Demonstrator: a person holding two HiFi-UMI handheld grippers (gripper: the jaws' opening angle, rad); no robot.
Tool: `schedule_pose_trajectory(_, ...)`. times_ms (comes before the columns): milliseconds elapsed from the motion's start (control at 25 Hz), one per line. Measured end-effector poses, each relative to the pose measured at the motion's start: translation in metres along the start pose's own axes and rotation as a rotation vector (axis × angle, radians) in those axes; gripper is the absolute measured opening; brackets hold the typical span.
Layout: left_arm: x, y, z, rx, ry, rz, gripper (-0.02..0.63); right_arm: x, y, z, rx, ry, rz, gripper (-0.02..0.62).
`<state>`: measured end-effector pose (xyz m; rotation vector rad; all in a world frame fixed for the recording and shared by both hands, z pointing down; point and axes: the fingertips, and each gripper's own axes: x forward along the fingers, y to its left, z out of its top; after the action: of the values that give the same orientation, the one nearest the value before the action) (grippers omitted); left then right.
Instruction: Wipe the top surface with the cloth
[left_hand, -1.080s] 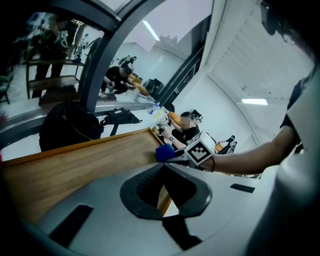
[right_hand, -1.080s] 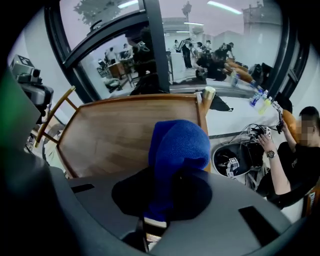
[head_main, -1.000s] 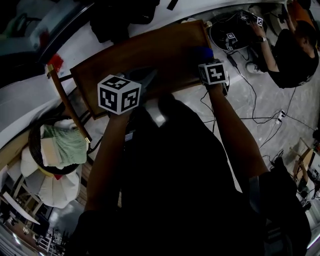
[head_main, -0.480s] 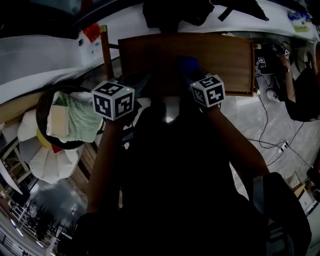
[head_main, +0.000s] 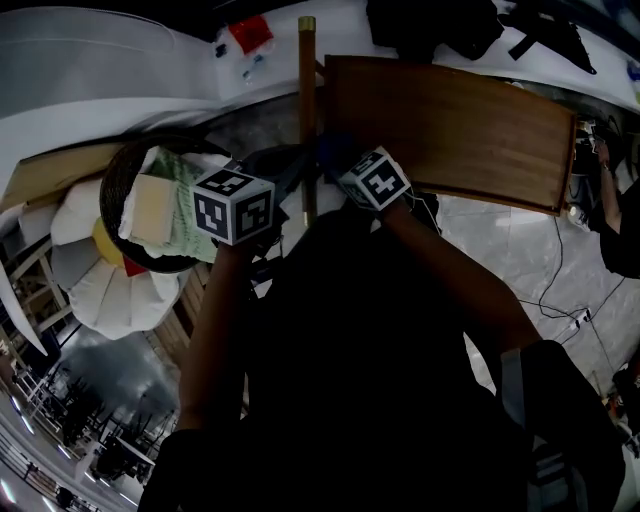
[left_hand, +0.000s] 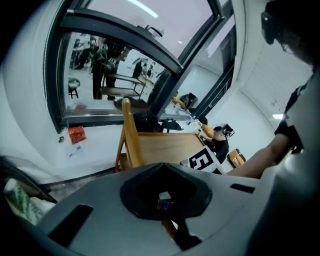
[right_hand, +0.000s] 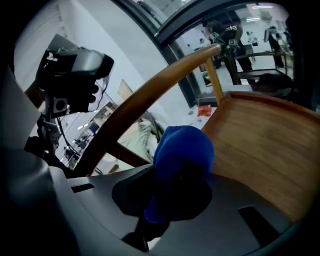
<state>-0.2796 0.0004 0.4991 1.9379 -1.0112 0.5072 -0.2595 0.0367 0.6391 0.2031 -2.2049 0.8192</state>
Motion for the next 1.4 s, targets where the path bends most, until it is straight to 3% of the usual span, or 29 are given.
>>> schedule_pose_trajectory(120,-0.002,0.006,-0.006,-0.008,0.001,-0.007,0.008,0.017,-0.002,-0.012,-0.081,0.082,-0.034,0.061)
schedule_pose_trajectory(360,0.013,-0.003,-0.015,0.004,0.039,-0.043,0.008,0.022,-0.006,-0.014,-0.174,0.103,-0.061,0.061)
schedule_pose_trajectory(720,0.051,-0.040,-0.013,0.035,0.106,-0.089,0.008,-0.017,-0.034,-0.049,-0.192,0.145,-0.076,0.061)
schedule_pose_trajectory(1080,0.128,-0.110,0.002,0.081,0.169,-0.172,0.008,-0.111,-0.102,-0.115,-0.072,0.129,-0.179,0.061)
schedule_pose_trajectory(1400,0.199,-0.198,0.020,0.099,0.184,-0.304,0.008,-0.202,-0.162,-0.174,0.033,0.093,-0.275,0.061)
